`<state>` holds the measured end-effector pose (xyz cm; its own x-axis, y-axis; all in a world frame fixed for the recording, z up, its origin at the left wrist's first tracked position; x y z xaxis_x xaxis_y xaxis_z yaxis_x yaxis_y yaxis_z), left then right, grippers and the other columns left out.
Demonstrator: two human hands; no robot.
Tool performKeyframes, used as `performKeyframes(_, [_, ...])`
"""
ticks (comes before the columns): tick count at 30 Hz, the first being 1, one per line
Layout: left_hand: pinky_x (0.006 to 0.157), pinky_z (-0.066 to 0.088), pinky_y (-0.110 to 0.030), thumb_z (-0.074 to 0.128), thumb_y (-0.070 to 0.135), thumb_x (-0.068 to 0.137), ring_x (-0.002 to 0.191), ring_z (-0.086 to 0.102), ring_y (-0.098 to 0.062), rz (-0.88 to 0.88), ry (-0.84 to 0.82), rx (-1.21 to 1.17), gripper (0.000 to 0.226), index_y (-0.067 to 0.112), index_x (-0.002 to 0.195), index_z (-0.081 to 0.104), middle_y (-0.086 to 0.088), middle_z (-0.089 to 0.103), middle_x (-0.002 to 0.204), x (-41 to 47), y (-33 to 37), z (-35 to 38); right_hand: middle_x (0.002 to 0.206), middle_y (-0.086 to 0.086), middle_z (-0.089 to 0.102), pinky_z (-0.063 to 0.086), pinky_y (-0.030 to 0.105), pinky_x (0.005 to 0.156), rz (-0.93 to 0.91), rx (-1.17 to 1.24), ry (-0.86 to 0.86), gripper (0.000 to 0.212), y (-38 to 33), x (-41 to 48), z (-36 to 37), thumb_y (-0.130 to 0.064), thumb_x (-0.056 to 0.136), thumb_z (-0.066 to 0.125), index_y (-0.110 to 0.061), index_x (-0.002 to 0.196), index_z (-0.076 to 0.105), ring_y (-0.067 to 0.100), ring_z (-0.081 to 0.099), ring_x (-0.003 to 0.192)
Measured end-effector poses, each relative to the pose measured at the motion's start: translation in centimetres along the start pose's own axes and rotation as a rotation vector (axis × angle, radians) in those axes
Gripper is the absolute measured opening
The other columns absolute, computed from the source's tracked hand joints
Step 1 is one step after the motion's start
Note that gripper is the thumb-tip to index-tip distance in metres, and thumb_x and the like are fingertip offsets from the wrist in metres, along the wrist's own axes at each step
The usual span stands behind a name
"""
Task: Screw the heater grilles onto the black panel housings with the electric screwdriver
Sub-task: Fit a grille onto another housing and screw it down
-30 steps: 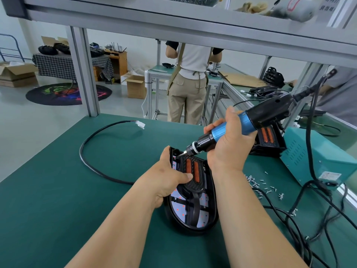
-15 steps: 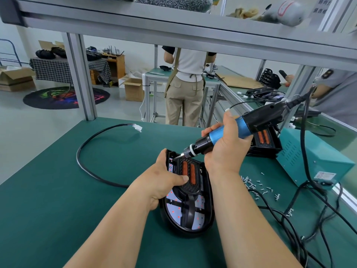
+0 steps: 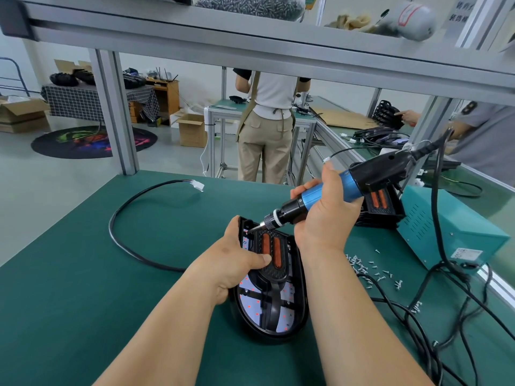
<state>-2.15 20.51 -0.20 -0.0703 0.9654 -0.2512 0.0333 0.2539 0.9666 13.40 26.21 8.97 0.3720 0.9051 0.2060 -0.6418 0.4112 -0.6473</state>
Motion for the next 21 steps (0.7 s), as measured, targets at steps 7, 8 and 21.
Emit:
performKeyframes(7, [0.102, 0.048, -0.054, 0.071, -0.003, 0.084, 0.106, 0.068, -0.035, 0.005, -0.005, 0.034, 0.055, 0.028, 0.125, 0.050, -0.008, 0.073, 0.108, -0.2, 0.2, 0.0, 0.058, 0.002, 0.050, 0.049, 0.034, 0.055, 0.022, 0.019, 0.022, 0.016, 0.4, 0.3, -0.5, -0.011, 0.092, 0.065, -0.014, 0.092, 0.049, 0.019, 0.049, 0.049])
performKeyframes(8, [0.103, 0.048, -0.053, 0.070, -0.003, 0.085, 0.106, 0.069, -0.033, 0.005, -0.006, 0.032, 0.054, 0.028, 0.124, 0.050, -0.008, 0.073, 0.108, -0.3, 0.3, 0.0, 0.059, 0.003, 0.049, 0.049, 0.034, 0.056, 0.027, 0.023, 0.029, 0.016, 0.5, 0.3, -0.7, -0.012, 0.091, 0.066, -0.015, 0.092, 0.050, 0.019, 0.049, 0.050])
performKeyframes(21, [0.102, 0.048, -0.052, 0.069, -0.005, 0.085, 0.107, 0.068, -0.034, -0.023, -0.009, -0.009, 0.073, 0.030, 0.143, 0.039, -0.007, 0.071, 0.118, -0.6, 0.4, 0.1, 0.063, 0.007, 0.051, 0.050, 0.031, 0.053, 0.161, 0.075, 0.267, 0.019, 2.0, 0.5, -3.6, -0.018, 0.088, 0.070, -0.016, 0.097, 0.054, 0.021, 0.051, 0.047])
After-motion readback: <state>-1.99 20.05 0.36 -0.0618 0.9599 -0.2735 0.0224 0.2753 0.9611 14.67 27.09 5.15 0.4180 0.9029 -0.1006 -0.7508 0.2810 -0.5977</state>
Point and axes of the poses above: each hand's wrist, its own x-axis towards the middle knuckle, its own z-axis out of the palm, y = z × x, the point moved 8 cm from there along x, towards the middle knuckle
